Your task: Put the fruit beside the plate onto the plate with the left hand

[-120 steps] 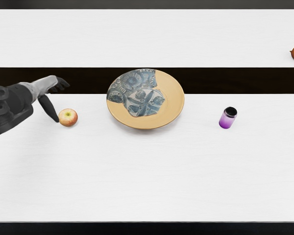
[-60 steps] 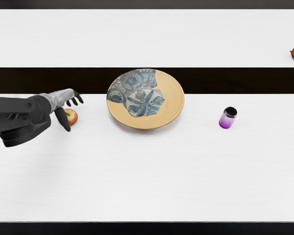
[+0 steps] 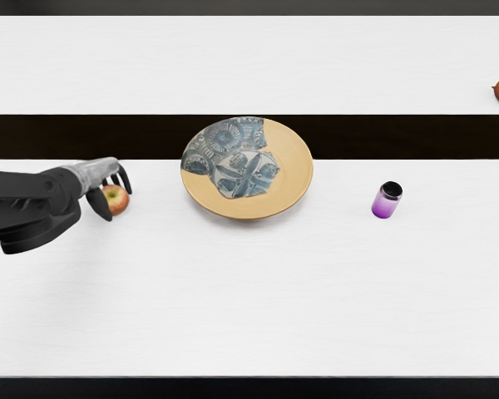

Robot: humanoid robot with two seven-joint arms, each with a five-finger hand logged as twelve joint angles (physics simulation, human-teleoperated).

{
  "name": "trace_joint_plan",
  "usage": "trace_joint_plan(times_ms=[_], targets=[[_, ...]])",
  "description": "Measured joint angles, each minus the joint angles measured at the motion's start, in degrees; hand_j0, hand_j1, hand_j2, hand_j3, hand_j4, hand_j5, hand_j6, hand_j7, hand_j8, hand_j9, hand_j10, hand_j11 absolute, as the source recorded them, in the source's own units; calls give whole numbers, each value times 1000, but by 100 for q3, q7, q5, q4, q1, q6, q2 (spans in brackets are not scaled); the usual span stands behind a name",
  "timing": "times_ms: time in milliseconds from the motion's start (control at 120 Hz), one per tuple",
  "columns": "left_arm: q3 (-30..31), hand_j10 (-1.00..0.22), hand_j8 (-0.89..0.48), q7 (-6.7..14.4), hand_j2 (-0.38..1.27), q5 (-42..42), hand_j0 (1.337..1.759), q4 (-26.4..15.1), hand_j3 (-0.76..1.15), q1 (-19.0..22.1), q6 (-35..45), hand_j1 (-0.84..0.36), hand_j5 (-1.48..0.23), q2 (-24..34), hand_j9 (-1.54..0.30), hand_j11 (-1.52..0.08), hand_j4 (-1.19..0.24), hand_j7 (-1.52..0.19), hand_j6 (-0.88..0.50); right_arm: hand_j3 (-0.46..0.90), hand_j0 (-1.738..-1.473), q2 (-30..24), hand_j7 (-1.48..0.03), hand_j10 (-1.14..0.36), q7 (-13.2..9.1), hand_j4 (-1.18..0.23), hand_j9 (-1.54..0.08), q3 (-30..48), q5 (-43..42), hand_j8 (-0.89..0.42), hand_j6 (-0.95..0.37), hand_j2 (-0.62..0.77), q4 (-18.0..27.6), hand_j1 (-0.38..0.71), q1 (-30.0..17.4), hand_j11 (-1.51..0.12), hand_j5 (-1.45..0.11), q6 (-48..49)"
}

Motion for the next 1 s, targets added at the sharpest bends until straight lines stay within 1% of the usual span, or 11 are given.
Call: trace_joint_plan(times_ms=[67,150,200,250,358,525,542,667,825,908,1000], targets=[[9,-561,-471,2,109,-11,1652,19,0,5,-13,-235,-731,4,-785,-788,-590,-764,-439,0,-1658,0,-43,-33,0,-33,-43,0,0,-33,-33,-7,0,-310,0,-43,-43,0],[16,-598,-483,5,199,-28,1652,36,0,8,-25,-252,-782,7,-827,-828,-604,-809,-430,0,-1658,0,-43,-33,0,-33,-43,0,1,-33,-33,-7,0,-310,0,-43,-43,0],[19,-619,-456,7,281,-38,1652,40,0,4,-34,-303,-822,8,-857,-858,-563,-843,-392,0,-1658,0,-43,-33,0,-33,-43,0,1,-33,-33,-7,-1,-310,0,-43,-43,0],[21,-637,-422,9,307,-56,1652,42,0,-10,-31,-330,-860,12,-879,-880,-520,-870,-354,0,-1658,0,-43,-33,0,-33,-43,0,0,-33,-33,-7,0,-310,0,-43,-43,0],[18,-662,-383,10,325,-80,1652,50,0,-69,5,-358,-920,34,-910,-911,-468,-908,-303,0,-1658,0,-43,-33,0,-33,-43,0,1,-33,-33,-7,1,-310,0,-43,-43,0],[12,-680,-366,11,334,-86,1652,61,0,-305,32,-365,-957,34,-929,-930,-445,-932,-286,0,-1658,0,-43,-33,0,-33,-43,0,1,-33,-33,-7,-2,-310,0,-43,-43,0],[11,-681,-360,10,293,-81,1652,62,0,-325,34,-359,-958,34,-932,-933,-441,-933,-283,0,-1658,0,-43,-33,0,-33,-43,0,1,-33,-33,-7,-1,-310,0,-43,-43,0],[4,-686,-376,10,305,-79,1652,59,0,-541,40,-345,-965,60,-938,-940,-460,-937,-297,0,-1658,0,-43,-33,0,-33,-43,0,1,-33,-33,-7,0,-310,0,-43,-43,0],[-187,-690,-368,10,313,-81,1652,58,0,-579,49,-355,-965,34,-939,-940,-450,-943,-289,0,-1658,0,-43,-33,0,-33,-43,0,1,-33,-33,-7,1,-310,0,-43,-43,0],[-286,-697,-365,11,349,-81,1652,61,0,-660,100,-360,-977,-53,-949,-950,-445,-955,-282,0,-1658,0,-43,-33,0,-33,-43,0,1,-33,-33,-7,1,-310,0,-43,-43,0],[-338,-704,-351,7,414,-81,1651,95,0,-758,178,-411,-989,-232,-963,-964,-409,-972,-258,0,-1658,0,-43,-33,0,-33,-43,0,1,-33,-33,-7,1,-310,0,-43,-43,0]])
